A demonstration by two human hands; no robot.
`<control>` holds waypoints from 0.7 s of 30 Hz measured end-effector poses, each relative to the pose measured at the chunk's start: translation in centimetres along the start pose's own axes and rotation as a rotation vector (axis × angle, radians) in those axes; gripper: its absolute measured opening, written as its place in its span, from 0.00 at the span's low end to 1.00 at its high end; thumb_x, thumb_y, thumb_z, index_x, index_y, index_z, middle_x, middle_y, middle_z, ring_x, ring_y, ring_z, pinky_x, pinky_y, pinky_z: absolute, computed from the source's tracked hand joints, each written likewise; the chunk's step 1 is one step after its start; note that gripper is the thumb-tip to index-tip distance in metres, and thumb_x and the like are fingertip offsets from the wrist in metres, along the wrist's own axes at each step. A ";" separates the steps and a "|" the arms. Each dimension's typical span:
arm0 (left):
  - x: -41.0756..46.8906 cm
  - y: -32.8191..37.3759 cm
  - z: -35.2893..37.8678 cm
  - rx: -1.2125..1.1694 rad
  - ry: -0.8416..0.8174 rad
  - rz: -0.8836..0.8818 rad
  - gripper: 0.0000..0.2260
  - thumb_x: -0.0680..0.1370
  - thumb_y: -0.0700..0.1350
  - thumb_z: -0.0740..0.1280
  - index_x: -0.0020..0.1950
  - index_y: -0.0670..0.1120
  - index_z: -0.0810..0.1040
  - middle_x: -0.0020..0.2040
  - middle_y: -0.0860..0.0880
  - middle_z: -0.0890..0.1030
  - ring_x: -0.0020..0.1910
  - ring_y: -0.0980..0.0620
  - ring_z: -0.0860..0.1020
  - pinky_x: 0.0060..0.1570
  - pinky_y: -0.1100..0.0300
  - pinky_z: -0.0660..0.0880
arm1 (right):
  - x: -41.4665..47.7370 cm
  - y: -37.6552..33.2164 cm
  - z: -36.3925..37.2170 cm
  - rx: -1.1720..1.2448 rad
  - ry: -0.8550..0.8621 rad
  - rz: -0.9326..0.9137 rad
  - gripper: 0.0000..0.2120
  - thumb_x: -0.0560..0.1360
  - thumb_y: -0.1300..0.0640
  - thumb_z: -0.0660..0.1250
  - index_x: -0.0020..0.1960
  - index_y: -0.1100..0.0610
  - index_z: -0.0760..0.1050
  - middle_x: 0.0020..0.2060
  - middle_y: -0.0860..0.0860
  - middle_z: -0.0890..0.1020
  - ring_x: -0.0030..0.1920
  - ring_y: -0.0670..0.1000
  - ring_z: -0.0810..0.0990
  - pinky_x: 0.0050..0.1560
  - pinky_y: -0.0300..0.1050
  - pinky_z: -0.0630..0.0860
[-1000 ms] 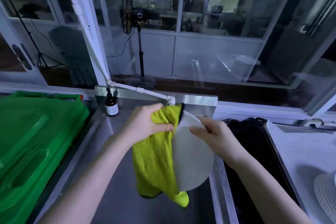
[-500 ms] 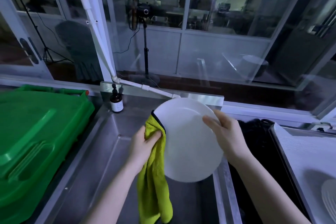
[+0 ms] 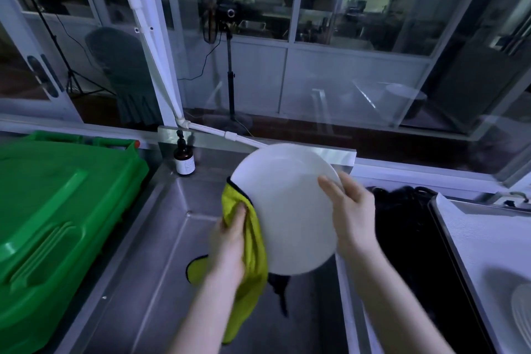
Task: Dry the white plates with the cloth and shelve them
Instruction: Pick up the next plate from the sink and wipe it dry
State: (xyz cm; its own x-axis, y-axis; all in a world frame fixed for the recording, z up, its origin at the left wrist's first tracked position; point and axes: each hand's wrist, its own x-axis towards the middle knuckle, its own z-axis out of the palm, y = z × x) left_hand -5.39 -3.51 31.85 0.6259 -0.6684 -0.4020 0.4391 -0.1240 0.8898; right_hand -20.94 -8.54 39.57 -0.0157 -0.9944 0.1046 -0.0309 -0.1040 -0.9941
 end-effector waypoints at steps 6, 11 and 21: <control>0.2 0.3 0.1 -0.087 0.086 0.010 0.10 0.78 0.51 0.70 0.41 0.46 0.79 0.38 0.47 0.83 0.40 0.45 0.81 0.42 0.51 0.78 | -2.3 2.6 0.8 0.003 0.074 0.068 0.07 0.79 0.60 0.67 0.50 0.49 0.79 0.41 0.49 0.85 0.42 0.49 0.82 0.41 0.44 0.76; 1.4 3.0 -1.4 0.319 -0.132 0.364 0.09 0.76 0.50 0.72 0.40 0.46 0.81 0.35 0.52 0.84 0.36 0.54 0.79 0.41 0.54 0.77 | 2.2 -1.3 -3.3 -0.226 -0.327 -0.020 0.08 0.74 0.45 0.73 0.48 0.49 0.82 0.36 0.49 0.85 0.35 0.49 0.82 0.38 0.42 0.75; -0.1 4.3 -0.1 0.439 -0.275 0.479 0.10 0.76 0.48 0.71 0.38 0.46 0.80 0.31 0.54 0.80 0.29 0.58 0.74 0.30 0.66 0.70 | 2.2 -0.6 -3.5 -0.438 -0.171 -0.209 0.28 0.78 0.44 0.68 0.35 0.66 0.66 0.29 0.52 0.63 0.31 0.49 0.62 0.34 0.47 0.59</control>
State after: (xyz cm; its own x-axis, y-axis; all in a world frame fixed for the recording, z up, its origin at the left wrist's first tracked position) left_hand -3.44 -3.89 35.70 0.4743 -0.8773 0.0736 -0.1811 -0.0153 0.9834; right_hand -24.46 -10.56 40.46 0.1980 -0.9458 0.2575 -0.4319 -0.3200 -0.8432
